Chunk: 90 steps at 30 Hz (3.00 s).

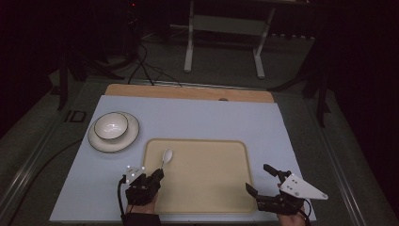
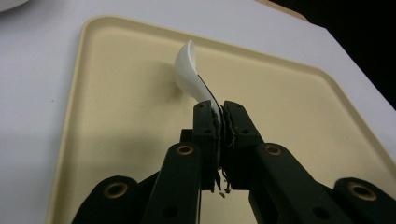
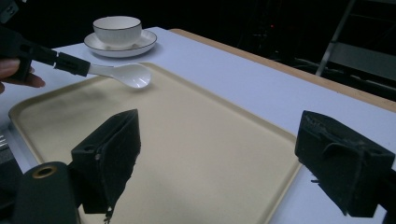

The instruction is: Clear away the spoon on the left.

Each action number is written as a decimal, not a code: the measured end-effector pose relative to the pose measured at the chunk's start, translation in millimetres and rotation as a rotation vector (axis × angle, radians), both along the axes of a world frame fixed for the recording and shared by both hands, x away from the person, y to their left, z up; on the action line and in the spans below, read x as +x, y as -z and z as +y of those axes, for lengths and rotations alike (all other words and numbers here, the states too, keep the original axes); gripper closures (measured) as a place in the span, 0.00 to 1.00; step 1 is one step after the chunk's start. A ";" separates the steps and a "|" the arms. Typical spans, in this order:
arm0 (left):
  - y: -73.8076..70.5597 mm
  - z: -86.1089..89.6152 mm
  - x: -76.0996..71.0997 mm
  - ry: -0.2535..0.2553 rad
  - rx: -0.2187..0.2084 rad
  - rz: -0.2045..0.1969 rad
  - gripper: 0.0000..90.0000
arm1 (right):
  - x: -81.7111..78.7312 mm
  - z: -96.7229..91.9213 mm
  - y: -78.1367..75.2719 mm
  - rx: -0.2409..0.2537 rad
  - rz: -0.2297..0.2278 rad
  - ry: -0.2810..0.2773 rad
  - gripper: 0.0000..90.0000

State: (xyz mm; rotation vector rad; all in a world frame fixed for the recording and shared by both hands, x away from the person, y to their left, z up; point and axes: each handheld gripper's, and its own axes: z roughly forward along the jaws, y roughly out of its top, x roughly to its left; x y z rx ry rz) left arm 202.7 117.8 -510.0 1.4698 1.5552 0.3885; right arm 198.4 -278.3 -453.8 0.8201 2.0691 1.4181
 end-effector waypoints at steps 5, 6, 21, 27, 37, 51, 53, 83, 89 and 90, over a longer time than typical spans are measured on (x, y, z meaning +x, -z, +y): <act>8.1 -4.8 3.1 0.002 0.015 0.018 0.95 | 0.0 0.2 0.3 -0.002 0.004 -0.002 0.16; 8.1 -4.8 3.1 0.002 0.015 0.018 0.95 | 0.0 0.2 0.3 -0.002 0.004 -0.002 0.16; 27.6 -10.9 9.2 0.009 0.092 0.120 0.88 | 1.7 1.2 2.1 -0.011 0.020 -0.009 0.16; 30.5 -9.7 10.9 0.019 0.116 0.138 0.84 | 2.2 0.7 2.2 -0.007 0.025 -0.011 0.16; 30.5 -9.4 13.4 0.007 0.164 0.134 0.78 | 3.8 0.4 3.4 0.001 0.045 -0.017 0.16; 15.6 -7.2 15.7 0.073 0.190 0.151 0.68 | 4.4 -0.9 4.4 0.000 0.050 -0.009 0.16; 10.7 -7.6 17.0 0.090 0.205 0.143 0.65 | 4.7 -1.9 4.4 0.005 0.049 -0.007 0.16; -54.2 -3.1 39.5 0.474 0.236 0.006 0.18 | 2.7 -7.2 5.4 0.007 0.057 0.015 0.15; -61.3 5.8 39.8 0.513 0.249 -0.007 0.02 | 2.4 -4.6 5.7 -0.003 0.058 0.007 0.15; -62.0 11.3 39.4 0.512 0.245 -0.022 0.02 | 2.5 -4.6 5.8 -0.002 0.059 0.006 0.15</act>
